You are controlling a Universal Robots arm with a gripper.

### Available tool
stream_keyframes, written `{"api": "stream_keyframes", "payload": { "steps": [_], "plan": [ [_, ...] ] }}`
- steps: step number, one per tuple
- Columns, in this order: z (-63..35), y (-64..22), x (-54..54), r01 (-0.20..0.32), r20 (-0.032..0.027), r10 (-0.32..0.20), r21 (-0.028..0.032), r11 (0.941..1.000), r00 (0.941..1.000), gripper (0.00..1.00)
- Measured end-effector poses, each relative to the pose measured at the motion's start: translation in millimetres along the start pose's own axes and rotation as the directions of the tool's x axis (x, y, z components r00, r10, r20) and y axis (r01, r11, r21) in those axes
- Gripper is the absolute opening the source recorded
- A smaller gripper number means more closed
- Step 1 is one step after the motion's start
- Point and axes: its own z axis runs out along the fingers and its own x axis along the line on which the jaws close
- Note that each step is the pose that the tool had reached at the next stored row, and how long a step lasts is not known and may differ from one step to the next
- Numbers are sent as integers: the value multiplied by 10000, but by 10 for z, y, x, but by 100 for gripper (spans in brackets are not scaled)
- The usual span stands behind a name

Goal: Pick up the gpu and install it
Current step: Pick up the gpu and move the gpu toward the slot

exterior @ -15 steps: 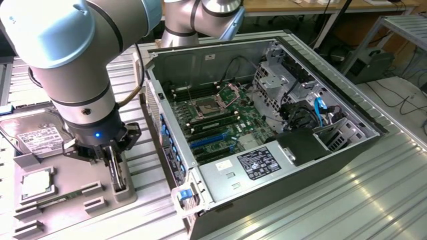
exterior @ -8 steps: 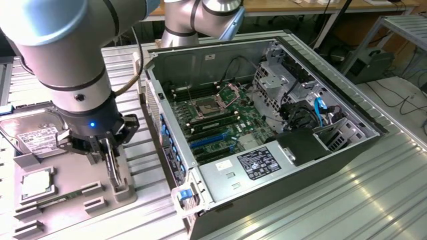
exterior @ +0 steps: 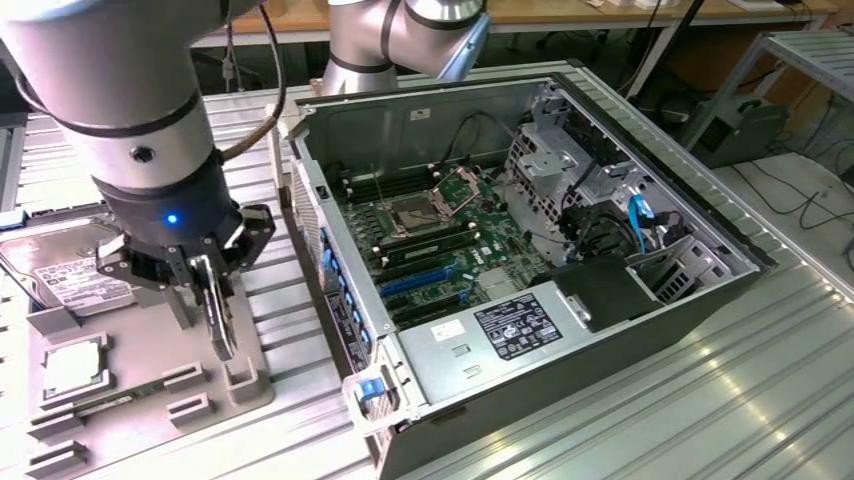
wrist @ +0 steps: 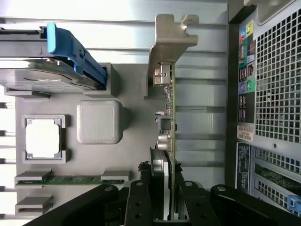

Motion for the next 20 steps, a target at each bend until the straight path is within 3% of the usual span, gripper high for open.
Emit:
{"api": "stream_keyframes", "payload": {
  "steps": [20],
  "plan": [
    [-918, 49, -22, -54, 2, 54, 2, 10000, 10000, 28]
  ]
}}
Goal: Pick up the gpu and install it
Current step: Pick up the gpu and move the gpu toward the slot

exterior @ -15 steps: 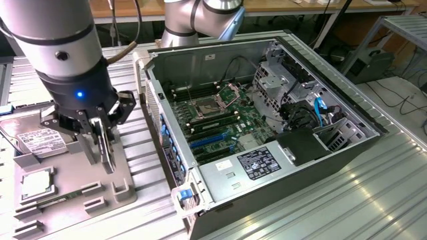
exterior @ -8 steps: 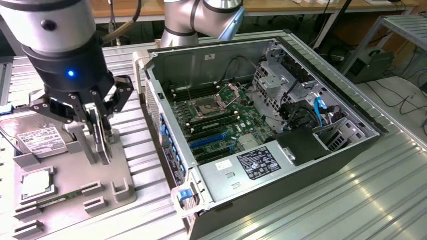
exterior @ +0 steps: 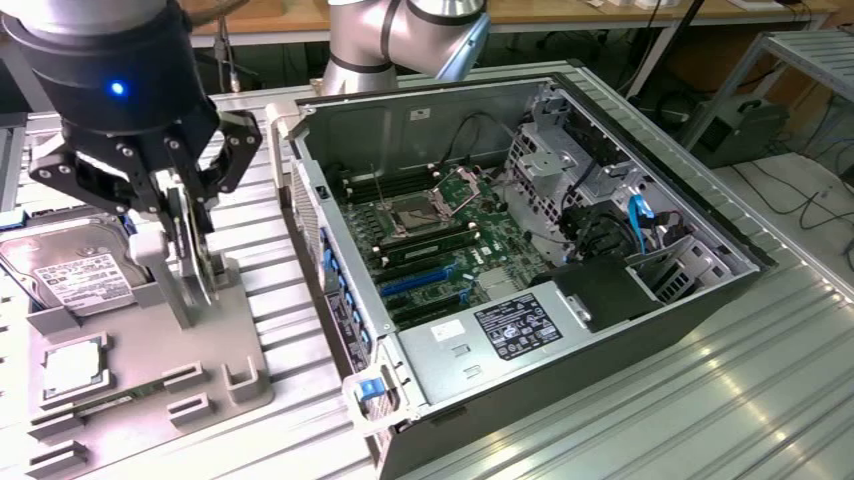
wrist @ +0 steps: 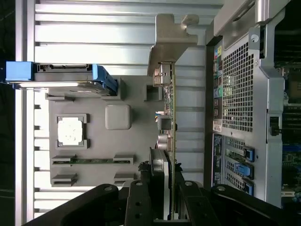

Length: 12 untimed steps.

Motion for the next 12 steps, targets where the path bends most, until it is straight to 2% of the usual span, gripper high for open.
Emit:
{"api": "stream_keyframes", "payload": {
  "steps": [3, 12],
  "plan": [
    [-165, 9, -4, -16, 1, 16, 0, 10000, 10000, 28],
    [-572, 31, -13, -65, 4, 65, 0, 10000, 10000, 28]
  ]
}}
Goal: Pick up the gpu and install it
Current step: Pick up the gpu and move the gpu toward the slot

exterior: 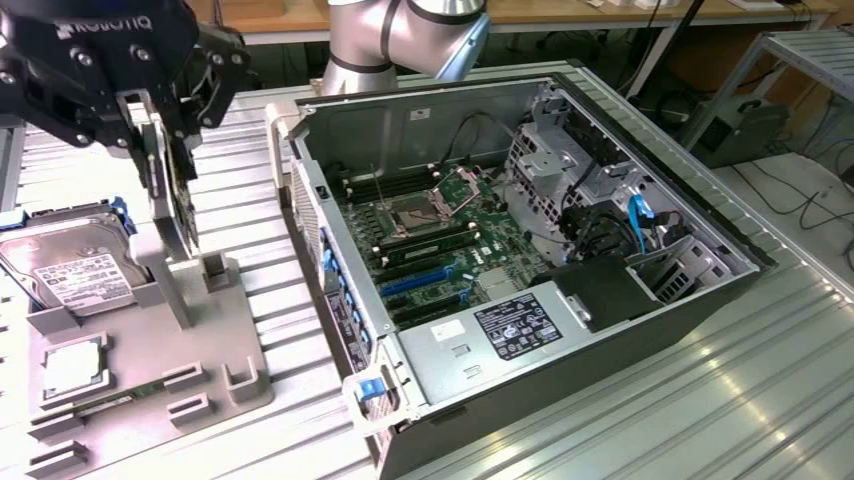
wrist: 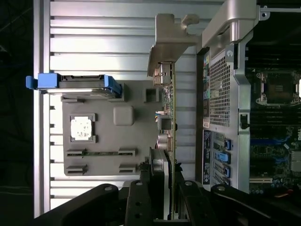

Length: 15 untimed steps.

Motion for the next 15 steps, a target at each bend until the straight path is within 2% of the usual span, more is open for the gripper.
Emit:
{"api": "stream_keyframes", "payload": {
  "steps": [12, 15],
  "plan": [
    [-543, 30, -13, -75, 2, 75, 4, 10000, 10000, 28],
    [-551, 30, -13, -79, 5, 79, 2, 10000, 10000, 28]
  ]
}}
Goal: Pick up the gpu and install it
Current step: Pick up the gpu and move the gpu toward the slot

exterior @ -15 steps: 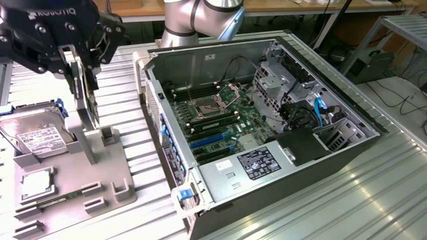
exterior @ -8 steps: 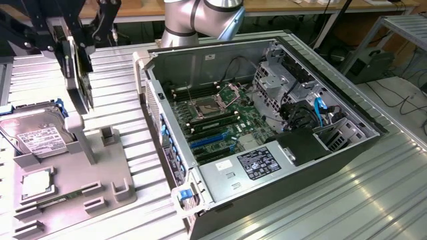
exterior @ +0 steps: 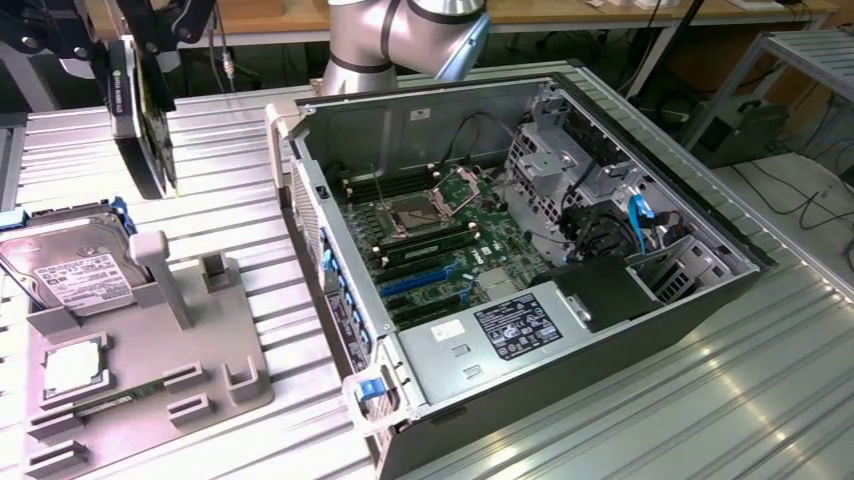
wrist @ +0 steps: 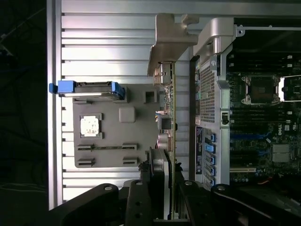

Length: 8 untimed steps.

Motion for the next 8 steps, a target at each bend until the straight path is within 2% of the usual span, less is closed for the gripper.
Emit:
{"api": "stream_keyframes", "payload": {
  "steps": [6, 8],
  "plan": [
    [0, 0, -2, -1, -1, 1, 0, 10000, 10000, 28],
    [0, 0, -52, -1, -2, 1, 0, 10000, 10000, 28]
  ]
}}
